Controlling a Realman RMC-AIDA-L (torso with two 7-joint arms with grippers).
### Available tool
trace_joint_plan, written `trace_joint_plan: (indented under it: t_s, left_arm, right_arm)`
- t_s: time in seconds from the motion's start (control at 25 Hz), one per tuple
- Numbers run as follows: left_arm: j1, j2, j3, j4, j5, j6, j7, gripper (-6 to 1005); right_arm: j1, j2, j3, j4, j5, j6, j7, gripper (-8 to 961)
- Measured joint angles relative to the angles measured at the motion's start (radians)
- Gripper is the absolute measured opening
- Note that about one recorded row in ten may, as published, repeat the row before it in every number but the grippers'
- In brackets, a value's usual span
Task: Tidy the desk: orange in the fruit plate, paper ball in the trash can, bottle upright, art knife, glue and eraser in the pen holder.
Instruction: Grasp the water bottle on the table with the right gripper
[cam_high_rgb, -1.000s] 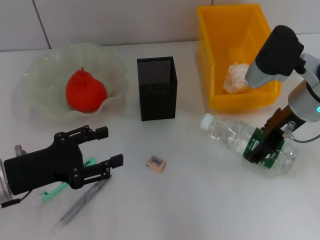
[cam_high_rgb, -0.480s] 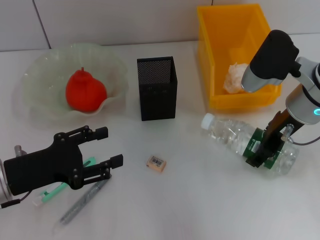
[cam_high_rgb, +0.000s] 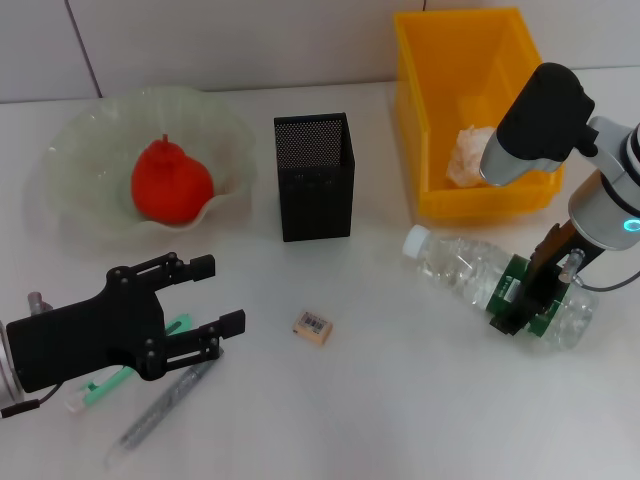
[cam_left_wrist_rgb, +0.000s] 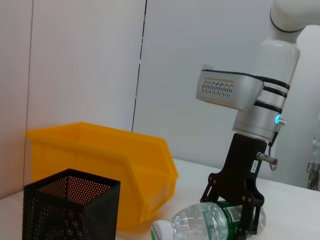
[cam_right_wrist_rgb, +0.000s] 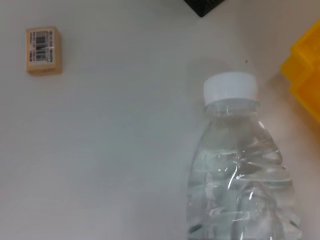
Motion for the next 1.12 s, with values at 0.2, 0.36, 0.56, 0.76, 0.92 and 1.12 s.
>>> trace_joint_plan:
  t_s: [0.2,0.36,0.56,0.76,0.92,1.12]
  left_arm:
    - [0.0,0.0,0.0,0.0,0.0,0.001,0.0,752]
    - [0.001,0.0,0.0,0.0,0.0,0.002,0.0,752]
    - [0.003,0.0,0.0,0.0,0.0,0.004,0.0,752]
    - [0.003,0.0,0.0,0.0,0.0,0.004,0.0,752]
    - [0.003,0.0,0.0,0.0,0.0,0.005,0.0,752]
    - [0.002,0.0,0.0,0.0,0.0,0.005,0.0,752]
  right_arm:
    - [0.0,0.001,-0.001,0.002,0.0,0.006,0.0,827]
    - [-0.002,0.001,-0.005,0.005,0.0,0.013,0.001,827]
    - [-0.005,0.002,-0.012,0.01,0.0,0.022,0.002,828]
    - [-0.009,0.003,-0.017,0.015,0.0,0.033,0.007,828]
    - [-0.014,0.003,-0.037,0.017,0.0,0.048,0.014,824]
    - [-0.014,0.003,-0.047,0.018,0.0,0.047,0.015,824]
